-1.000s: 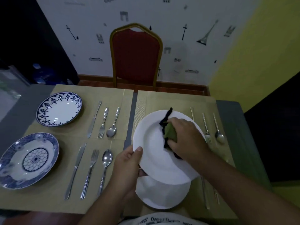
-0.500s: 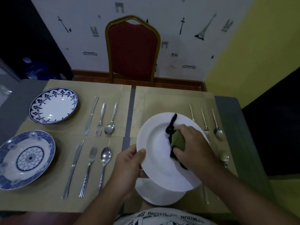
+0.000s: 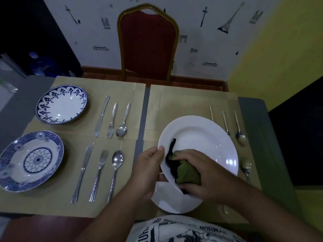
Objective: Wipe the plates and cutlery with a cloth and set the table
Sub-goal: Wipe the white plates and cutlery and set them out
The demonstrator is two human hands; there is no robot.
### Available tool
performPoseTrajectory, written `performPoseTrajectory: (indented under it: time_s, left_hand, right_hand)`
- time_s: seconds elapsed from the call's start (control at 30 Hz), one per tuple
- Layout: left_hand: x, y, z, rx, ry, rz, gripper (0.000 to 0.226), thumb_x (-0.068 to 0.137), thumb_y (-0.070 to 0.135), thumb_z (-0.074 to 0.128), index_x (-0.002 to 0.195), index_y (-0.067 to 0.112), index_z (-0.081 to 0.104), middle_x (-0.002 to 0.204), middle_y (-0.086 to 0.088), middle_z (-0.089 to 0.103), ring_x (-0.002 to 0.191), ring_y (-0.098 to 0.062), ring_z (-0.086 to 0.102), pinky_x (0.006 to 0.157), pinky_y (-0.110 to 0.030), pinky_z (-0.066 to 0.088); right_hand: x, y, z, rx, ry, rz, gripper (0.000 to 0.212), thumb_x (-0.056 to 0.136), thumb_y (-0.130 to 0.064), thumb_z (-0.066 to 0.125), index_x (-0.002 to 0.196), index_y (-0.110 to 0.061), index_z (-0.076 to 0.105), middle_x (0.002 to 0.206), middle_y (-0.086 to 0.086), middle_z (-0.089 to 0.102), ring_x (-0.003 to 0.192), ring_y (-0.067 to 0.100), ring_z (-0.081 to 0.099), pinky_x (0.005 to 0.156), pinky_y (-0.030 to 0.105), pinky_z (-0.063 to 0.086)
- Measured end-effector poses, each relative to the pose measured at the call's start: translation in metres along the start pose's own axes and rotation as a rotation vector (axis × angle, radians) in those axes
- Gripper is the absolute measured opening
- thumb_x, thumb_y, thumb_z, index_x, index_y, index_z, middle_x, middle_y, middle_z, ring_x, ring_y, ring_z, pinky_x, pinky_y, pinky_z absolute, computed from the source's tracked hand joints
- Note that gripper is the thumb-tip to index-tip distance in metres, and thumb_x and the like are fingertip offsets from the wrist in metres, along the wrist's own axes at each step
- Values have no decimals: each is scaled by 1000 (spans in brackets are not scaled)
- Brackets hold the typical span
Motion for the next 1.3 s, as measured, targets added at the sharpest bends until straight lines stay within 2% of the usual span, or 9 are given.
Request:
performPoseTrajectory:
  time_s: [0.1,0.23,0.43,0.53,0.67,0.77,0.87,1.1,1.3]
  left_hand:
    - [-5,-2,3,-23,4,0,32,106,27,45,106,15,74,99,-11,78,85,-30,74,61,-36,58]
    - [-6,2,-6,-93,103,23,28,105,20,47,107,13,73,99,-13,78,86,-31,73,62,-38,60]
    - [-4,-3,2,-5,58,30,28,105,23,47,106,15,74,95,-14,78,83,-31,74,62,-37,60]
    - [-11,-9,2,-41,87,26,28,105,19,46,108,12,73,96,-13,78,85,-31,74,60,-35,60]
    - [-7,-3,-10,-89,194,123,29,104,19,49,97,16,77,94,-17,77,82,-32,72,73,-52,59]
    - [-5,-11,-6,-32,155,94,29,104,22,49,99,17,77,95,-17,77,88,-39,73,78,-59,57]
    - [-11,-23,3,18,96,54,28,105,21,47,113,17,73,100,-12,78,91,-35,74,78,-54,61]
    - [-7,-9,-12,-81,182,128,24,102,18,53,96,9,74,101,-33,70,78,-33,63,74,-52,51]
    - [-16,-24,2,-44,89,45,27,104,16,48,110,12,74,102,-18,76,93,-37,73,74,-47,60]
  right_hand:
    - [34,10,-4,-151,109,-53,57,73,-28,71,127,-31,51,129,-12,54,121,10,48,104,33,38]
    - [51,41,-28,-304,323,162,53,66,-36,64,118,-34,49,114,-6,56,107,24,53,87,49,47]
    - [20,10,18,-88,294,38,46,75,-37,63,120,-27,57,115,-8,60,107,14,53,96,32,44]
    - [60,20,-5,-232,353,68,52,71,-34,64,122,-25,55,116,-2,60,106,23,54,93,41,44]
    - [39,50,-20,-387,334,233,56,66,-29,72,118,-30,48,111,-2,56,101,28,53,83,45,47]
    - [4,33,14,-187,245,148,56,70,-30,72,122,-32,51,119,-9,55,108,17,51,92,36,45]
    - [25,21,26,-164,243,7,47,79,-36,65,124,-30,54,123,-9,58,112,13,52,98,31,42]
    - [21,47,-10,-310,341,166,58,68,-26,73,122,-27,54,117,-3,56,107,23,54,89,41,47]
    - [40,19,16,-209,273,-32,52,76,-28,67,126,-26,54,124,-3,58,113,17,52,100,36,43]
Point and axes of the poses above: each hand's wrist, its own x-axis towards the middle knuckle, its own z-axis out of the palm, y = z × x, the point moved 2 cm from there along x, towards the middle knuckle
